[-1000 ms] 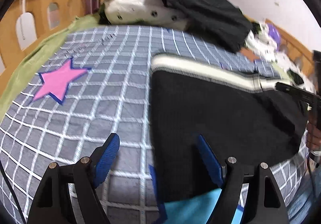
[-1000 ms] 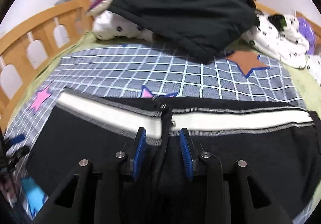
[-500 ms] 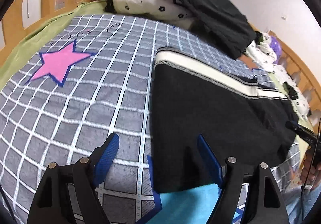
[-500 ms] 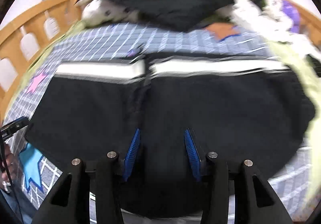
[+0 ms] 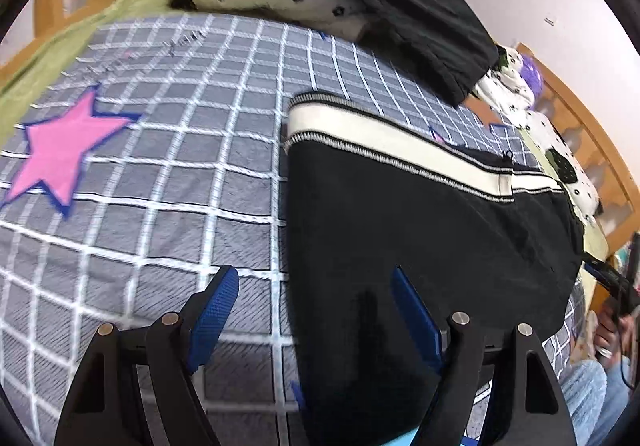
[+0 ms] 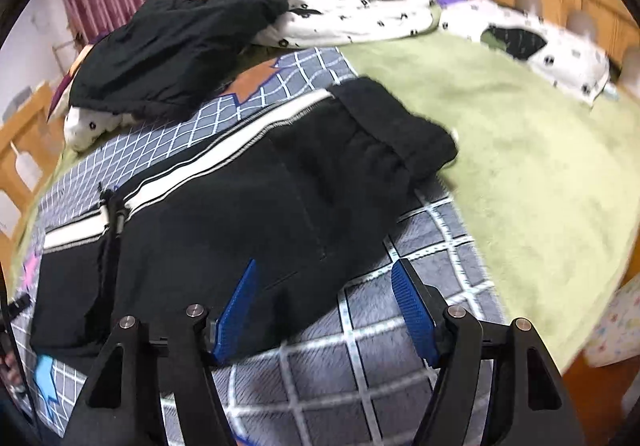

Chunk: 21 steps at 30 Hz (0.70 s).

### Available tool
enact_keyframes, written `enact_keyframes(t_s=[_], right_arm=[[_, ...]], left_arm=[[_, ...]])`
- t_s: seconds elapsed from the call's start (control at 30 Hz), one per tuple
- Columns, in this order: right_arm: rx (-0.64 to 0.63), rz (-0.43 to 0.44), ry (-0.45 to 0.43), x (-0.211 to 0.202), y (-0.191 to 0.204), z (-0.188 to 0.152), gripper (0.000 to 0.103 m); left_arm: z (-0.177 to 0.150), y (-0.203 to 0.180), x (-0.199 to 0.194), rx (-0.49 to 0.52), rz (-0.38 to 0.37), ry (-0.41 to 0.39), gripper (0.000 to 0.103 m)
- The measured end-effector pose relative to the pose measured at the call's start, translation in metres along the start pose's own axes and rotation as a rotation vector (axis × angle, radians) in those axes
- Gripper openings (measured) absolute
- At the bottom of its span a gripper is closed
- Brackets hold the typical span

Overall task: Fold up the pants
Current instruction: 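Grasp the ribbed cuff with the right tool and lift it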

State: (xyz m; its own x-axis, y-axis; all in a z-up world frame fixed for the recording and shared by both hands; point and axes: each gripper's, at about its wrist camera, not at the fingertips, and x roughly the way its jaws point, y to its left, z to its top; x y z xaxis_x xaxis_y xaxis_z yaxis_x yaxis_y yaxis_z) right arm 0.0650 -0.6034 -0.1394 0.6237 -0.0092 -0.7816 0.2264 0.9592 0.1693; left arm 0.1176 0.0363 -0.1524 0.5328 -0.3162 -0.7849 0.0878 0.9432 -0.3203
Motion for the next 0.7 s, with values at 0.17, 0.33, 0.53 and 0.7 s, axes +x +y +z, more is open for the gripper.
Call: enact_keyframes(t_s=[0.17, 0.33, 0.53, 0.7], right_arm=[[0.063, 0.035, 0.024, 0.051, -0.016, 0.013, 0.063], [0.133, 0.1, 0.009, 0.077, -0.025, 0.038, 0.064], [0.039, -0.01, -0.084, 0.055, 0.001, 0.052, 0.016], [-0.068, -0.059, -0.241, -0.002, 0.063, 0.07, 0.012]], left_arm=[[0.01, 0.01, 0.024, -0.016, -0.066, 0.029, 0.075], [0.028, 0.011, 0.042, -0.033, -0.117, 0.055, 0.04], [0.04, -0.015, 0.03, 0.001, -0.089, 0.014, 0.01], [0.058, -0.018, -0.013, -0.043, -0.108, -0.083, 0.01]])
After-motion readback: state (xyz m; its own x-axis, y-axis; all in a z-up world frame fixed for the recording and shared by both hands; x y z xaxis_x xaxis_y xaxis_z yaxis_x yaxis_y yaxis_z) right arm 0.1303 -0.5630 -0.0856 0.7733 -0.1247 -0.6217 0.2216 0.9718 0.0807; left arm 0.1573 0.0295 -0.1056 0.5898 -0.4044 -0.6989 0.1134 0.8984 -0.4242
